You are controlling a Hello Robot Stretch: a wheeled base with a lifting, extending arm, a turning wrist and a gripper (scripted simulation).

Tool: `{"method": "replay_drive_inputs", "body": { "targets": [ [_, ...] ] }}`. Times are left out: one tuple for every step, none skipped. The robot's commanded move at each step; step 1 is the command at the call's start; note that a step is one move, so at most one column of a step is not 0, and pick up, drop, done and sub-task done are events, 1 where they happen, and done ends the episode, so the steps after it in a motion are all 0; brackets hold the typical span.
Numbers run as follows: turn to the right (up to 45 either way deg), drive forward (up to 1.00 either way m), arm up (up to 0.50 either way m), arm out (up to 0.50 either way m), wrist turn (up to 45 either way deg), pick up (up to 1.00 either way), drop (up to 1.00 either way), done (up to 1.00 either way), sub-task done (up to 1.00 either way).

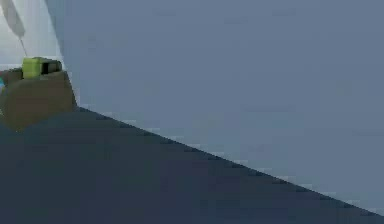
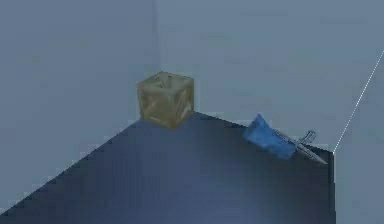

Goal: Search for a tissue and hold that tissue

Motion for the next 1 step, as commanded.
{"method": "replay_drive_inputs", "body": {
  "targets": [
    [27.0,0.00,0.00,0.00,0.0,0.00,0.00,0.00,0.00]
  ]
}}
